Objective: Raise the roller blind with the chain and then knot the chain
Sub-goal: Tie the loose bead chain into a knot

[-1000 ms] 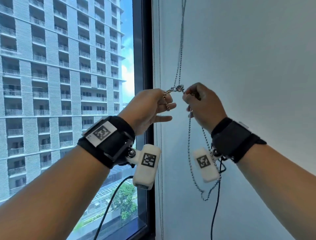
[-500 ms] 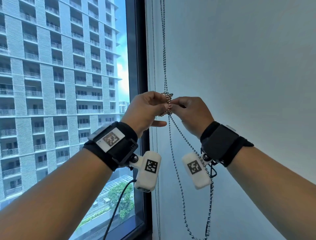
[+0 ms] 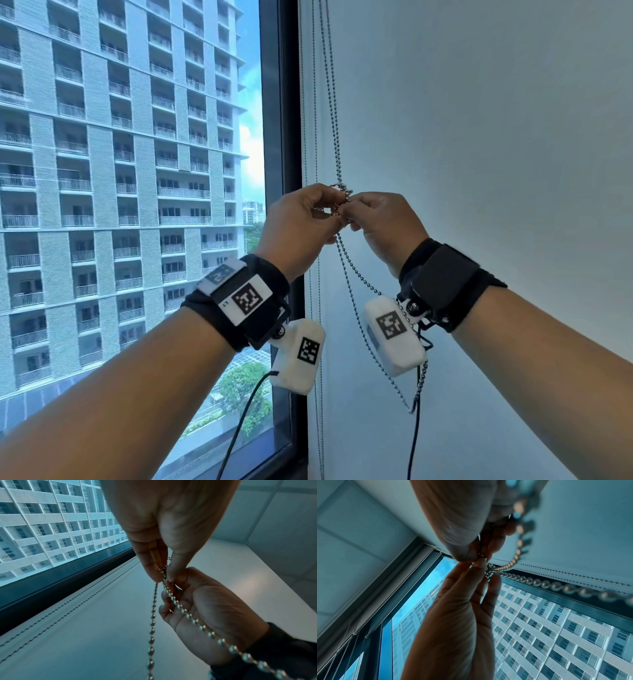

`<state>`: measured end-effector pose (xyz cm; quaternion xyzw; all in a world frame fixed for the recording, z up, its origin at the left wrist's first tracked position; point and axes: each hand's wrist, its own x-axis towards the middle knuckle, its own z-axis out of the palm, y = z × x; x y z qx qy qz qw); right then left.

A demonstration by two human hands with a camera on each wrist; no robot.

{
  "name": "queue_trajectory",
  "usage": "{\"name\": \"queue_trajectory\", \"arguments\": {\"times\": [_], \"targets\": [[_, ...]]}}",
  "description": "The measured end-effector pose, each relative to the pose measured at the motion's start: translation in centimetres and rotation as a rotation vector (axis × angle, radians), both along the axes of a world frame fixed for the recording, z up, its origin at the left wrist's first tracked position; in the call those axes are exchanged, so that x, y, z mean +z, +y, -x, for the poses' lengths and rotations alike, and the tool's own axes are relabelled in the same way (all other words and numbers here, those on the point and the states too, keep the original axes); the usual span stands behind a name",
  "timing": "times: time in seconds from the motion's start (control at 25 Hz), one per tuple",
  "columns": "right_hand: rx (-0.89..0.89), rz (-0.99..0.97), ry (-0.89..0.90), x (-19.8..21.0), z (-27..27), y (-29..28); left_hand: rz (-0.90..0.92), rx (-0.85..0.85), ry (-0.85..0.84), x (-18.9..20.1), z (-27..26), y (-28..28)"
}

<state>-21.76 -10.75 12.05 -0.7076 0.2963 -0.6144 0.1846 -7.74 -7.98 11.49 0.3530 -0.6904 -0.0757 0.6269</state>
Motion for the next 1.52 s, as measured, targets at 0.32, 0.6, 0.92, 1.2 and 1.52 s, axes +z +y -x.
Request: {"name": "queue_trajectory", "arguments": {"times": [0.32,0.6,0.92,1.2,1.52], "targets": [[0.024,0.023,0.025,-0.4,-0.2,-0.7,-0.053,-0.114,0.124,0.5,-0.8,-0.4],[0.213,0.014,-0.016,-0.1,-0.9,0.3,-0.075,-0.144,0.323,1.6,-0.5,-0.9],[0.192,0.090,0.122,0.0,-0.8,1.8,-0.158,-0.187,0.307,2.2,-1.1,0.3],[0.176,-0.020,0.131,-0.7,-0.5,1.3,-0.187,-0.139,0.130,2.6,-3.3,1.3],[0.194,-0.031,0.151,-1.6,-0.4,0.5,-0.283,-0.595,0.374,0.9,-5.2,1.0]]}}
